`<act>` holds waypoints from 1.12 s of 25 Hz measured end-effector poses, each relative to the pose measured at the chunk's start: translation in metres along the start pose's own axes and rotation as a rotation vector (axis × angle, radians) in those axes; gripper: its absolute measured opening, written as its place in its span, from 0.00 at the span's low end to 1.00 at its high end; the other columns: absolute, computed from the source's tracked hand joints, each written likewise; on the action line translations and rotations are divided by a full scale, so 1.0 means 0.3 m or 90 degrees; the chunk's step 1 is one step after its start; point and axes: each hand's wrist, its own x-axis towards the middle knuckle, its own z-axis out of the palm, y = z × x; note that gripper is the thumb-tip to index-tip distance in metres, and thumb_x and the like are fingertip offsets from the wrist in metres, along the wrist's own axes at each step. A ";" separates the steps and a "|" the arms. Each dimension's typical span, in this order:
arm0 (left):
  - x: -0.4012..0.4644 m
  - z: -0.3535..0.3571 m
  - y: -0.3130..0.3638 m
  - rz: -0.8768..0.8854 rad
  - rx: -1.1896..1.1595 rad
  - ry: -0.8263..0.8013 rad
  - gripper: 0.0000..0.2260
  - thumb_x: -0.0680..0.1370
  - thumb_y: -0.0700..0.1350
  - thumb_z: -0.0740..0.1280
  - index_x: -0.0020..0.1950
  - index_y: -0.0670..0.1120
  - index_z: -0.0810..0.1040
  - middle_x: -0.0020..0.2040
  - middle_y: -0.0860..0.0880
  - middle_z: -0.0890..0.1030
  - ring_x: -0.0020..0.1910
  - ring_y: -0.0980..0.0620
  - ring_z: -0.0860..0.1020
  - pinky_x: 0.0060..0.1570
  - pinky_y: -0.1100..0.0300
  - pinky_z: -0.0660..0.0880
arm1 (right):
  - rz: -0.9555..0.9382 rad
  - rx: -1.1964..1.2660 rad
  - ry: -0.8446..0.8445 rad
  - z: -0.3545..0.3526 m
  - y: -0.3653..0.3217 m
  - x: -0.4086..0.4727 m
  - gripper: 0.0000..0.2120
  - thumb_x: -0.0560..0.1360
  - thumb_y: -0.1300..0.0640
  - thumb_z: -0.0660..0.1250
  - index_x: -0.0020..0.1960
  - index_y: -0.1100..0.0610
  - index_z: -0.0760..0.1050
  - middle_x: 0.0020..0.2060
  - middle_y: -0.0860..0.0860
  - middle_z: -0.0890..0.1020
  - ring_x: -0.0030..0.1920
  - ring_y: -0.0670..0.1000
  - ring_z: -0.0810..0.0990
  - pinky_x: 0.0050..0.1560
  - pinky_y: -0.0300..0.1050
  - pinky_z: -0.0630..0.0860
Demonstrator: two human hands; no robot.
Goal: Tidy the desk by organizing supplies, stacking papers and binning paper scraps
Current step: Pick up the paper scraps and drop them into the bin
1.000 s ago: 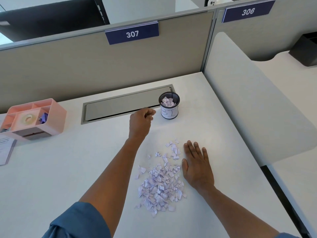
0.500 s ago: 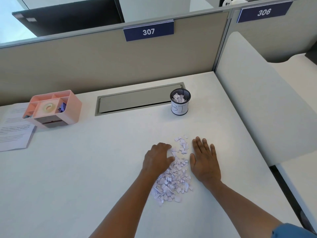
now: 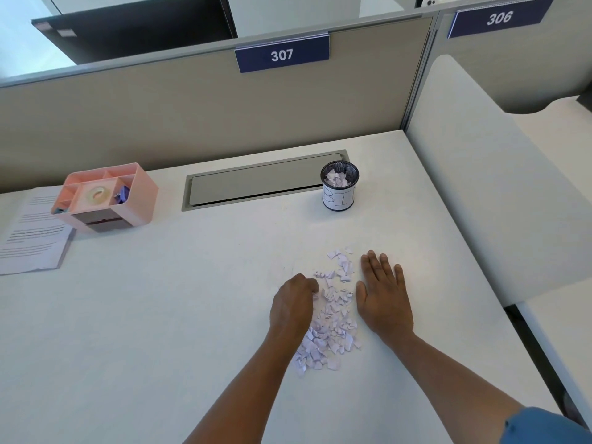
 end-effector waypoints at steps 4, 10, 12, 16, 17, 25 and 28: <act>0.036 -0.035 0.010 0.004 -0.040 0.028 0.17 0.76 0.33 0.59 0.53 0.48 0.84 0.51 0.48 0.83 0.46 0.49 0.81 0.43 0.59 0.76 | 0.004 -0.001 -0.004 -0.003 0.001 -0.006 0.30 0.78 0.49 0.48 0.78 0.57 0.59 0.78 0.52 0.61 0.78 0.55 0.58 0.78 0.57 0.53; 0.170 -0.136 0.082 0.041 -0.123 0.065 0.12 0.76 0.35 0.65 0.47 0.48 0.86 0.45 0.50 0.86 0.41 0.54 0.82 0.42 0.60 0.79 | 0.000 -0.001 -0.011 -0.002 0.000 -0.005 0.29 0.79 0.49 0.48 0.78 0.56 0.59 0.78 0.52 0.61 0.78 0.54 0.57 0.78 0.57 0.53; 0.234 -0.182 0.126 0.044 -0.146 0.057 0.11 0.75 0.36 0.66 0.45 0.49 0.86 0.42 0.50 0.85 0.37 0.53 0.82 0.39 0.60 0.80 | 0.000 0.008 -0.007 -0.001 0.000 -0.007 0.29 0.78 0.49 0.49 0.78 0.56 0.60 0.78 0.52 0.62 0.78 0.54 0.58 0.78 0.58 0.54; 0.382 -0.279 0.230 0.070 -0.187 0.070 0.10 0.76 0.37 0.65 0.44 0.48 0.85 0.39 0.50 0.85 0.32 0.53 0.82 0.26 0.71 0.72 | 0.003 0.010 -0.010 -0.006 0.000 0.001 0.29 0.79 0.49 0.49 0.78 0.56 0.60 0.78 0.51 0.61 0.78 0.54 0.57 0.78 0.57 0.54; 0.414 -0.299 0.257 0.085 -0.183 0.079 0.10 0.76 0.38 0.65 0.45 0.48 0.85 0.41 0.49 0.85 0.34 0.52 0.83 0.28 0.69 0.73 | 0.003 0.010 -0.011 -0.005 0.002 0.000 0.29 0.79 0.49 0.49 0.78 0.56 0.59 0.78 0.51 0.61 0.79 0.54 0.57 0.78 0.57 0.53; 0.622 -0.354 0.382 0.088 -0.165 0.075 0.11 0.74 0.37 0.64 0.47 0.45 0.85 0.47 0.47 0.85 0.48 0.46 0.82 0.43 0.61 0.75 | 0.006 0.017 -0.011 0.000 0.004 0.003 0.28 0.79 0.50 0.53 0.78 0.56 0.60 0.78 0.51 0.61 0.79 0.54 0.56 0.77 0.58 0.55; 0.664 -0.339 0.381 0.083 -0.150 0.079 0.07 0.75 0.39 0.68 0.50 0.46 0.84 0.49 0.48 0.85 0.51 0.48 0.81 0.46 0.63 0.70 | 0.007 0.027 -0.007 0.002 0.004 0.005 0.28 0.79 0.50 0.54 0.78 0.56 0.60 0.78 0.51 0.61 0.79 0.53 0.56 0.77 0.58 0.55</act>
